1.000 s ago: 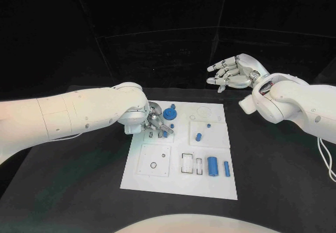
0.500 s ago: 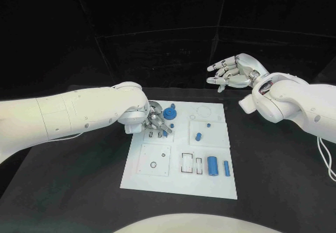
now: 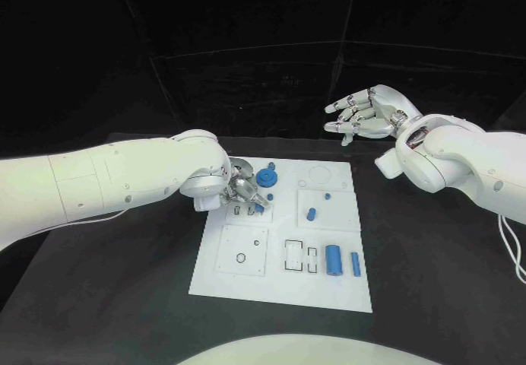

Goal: Assemble the parts on the task board

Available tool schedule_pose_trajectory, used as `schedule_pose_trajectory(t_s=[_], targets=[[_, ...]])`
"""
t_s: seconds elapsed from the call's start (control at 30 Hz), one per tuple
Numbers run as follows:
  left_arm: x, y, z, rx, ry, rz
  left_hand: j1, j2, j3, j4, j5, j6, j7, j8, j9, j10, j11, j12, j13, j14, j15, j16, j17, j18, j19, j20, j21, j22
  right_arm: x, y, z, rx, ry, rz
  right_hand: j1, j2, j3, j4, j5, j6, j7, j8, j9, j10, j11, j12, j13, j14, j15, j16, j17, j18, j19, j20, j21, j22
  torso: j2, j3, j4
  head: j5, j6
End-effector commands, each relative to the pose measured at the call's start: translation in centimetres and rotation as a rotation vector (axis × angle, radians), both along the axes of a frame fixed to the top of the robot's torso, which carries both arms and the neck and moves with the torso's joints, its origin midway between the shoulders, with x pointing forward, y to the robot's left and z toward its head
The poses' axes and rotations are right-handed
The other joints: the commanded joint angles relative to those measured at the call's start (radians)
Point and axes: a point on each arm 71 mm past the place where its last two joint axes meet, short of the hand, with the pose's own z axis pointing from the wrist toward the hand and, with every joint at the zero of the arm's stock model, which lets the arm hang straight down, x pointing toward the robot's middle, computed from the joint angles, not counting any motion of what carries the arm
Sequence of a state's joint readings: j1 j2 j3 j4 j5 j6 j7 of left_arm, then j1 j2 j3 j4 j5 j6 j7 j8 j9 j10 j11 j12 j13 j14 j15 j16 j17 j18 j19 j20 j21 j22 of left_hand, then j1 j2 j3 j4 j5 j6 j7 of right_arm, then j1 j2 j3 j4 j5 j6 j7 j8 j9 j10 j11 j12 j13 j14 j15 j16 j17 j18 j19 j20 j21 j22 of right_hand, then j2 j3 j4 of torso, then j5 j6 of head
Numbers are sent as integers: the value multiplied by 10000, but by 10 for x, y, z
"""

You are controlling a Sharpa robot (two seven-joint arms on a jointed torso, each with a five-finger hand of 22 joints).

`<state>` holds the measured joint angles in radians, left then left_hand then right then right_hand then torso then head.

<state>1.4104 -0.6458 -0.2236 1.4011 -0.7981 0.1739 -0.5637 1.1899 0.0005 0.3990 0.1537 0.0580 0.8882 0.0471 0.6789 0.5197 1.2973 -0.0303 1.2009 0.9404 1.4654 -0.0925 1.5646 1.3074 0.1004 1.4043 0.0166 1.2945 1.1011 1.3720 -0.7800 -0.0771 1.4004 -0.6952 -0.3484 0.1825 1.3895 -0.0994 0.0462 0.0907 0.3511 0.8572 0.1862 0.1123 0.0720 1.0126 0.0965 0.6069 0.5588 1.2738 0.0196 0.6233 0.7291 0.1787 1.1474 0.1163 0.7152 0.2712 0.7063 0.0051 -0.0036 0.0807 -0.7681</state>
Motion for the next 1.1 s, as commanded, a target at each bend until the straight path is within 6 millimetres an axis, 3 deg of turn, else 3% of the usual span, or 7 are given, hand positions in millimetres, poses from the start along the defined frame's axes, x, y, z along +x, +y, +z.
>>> schedule_pose_trajectory(t_s=[0.03, 0.2, 0.3, 0.8, 1.1], targets=[[-2, 2, 4, -458, -129, 206, -395, -240, 2333, -1735, 21, -22, -41, 99, 88, 98, -14, 76, -24, 1054, 57, 62, 2634, -97, -31, 65, 42, 26, 0, 1, 1, -44, 90, 152, -32, 63, -59, -5, 57, -58, -12, 32, -11, -85, 17, 34, -17, -76, -1, -59, -8, 31, -65, 33, -58, -17, -2, 15, -1, 26, -20], [-4, 9, 6, -552, -288, 420, -603, -348, 2780, -1841, 31, -39, -59, 186, 174, 111, -12, 78, -68, 1054, 48, 62, 2634, -107, -17, 68, 64, 75, 0, 1, 0, -55, 109, 177, -49, 58, -82, 9, 62, -68, -7, 40, -11, -102, 24, 47, -27, -85, 5, -65, -14, 30, -70, 39, -73, -23, 4, 6, 13, 31, -31], [-5, 13, 6, -502, -455, 463, -658, -384, 2935, -1894, 42, -41, -61, 219, 205, 123, -16, 85, -74, 1054, 46, 62, 2634, -113, -3, 67, 85, 114, 0, 2, 1, -30, 51, 280, -74, 48, -127, 31, 82, -103, 8, 48, -12, -149, 39, 71, -48, -117, 21, -80, -27, 28, -88, 52, -107, -36, 19, 5, 7, 128, -48], [-6, 24, 4, 488, -2407, 150, -741, -467, 3189, -1991, 45, -38, -64, 275, 258, 166, -21, 123, -45, 1054, 42, 62, 2634, -135, 44, 64, 156, 235, 1, 1, 2, 12, -76, 350, -67, 60, -167, 45, 107, -153, 29, 63, -14, -233, 62, 100, -80, -177, 45, -100, -43, 25, -124, 73, -162, -56, 0, -6, -5, 204, -126], [-10, 23, -3, 815, -2494, -11, -759, -476, 3221, -1997, 44, -30, -65, 285, 266, 184, -22, 141, -21, 1054, 42, 62, 2634, -139, 56, 63, 172, 262, 1, 0, 2, 14, -99, 313, -60, 72, -169, 46, 110, -163, 31, 66, -14, -243, 64, 108, -86, -185, 47, -102, -45, 25, -128, 76, -171, -59, 11, -1, -14, 230, -130]])
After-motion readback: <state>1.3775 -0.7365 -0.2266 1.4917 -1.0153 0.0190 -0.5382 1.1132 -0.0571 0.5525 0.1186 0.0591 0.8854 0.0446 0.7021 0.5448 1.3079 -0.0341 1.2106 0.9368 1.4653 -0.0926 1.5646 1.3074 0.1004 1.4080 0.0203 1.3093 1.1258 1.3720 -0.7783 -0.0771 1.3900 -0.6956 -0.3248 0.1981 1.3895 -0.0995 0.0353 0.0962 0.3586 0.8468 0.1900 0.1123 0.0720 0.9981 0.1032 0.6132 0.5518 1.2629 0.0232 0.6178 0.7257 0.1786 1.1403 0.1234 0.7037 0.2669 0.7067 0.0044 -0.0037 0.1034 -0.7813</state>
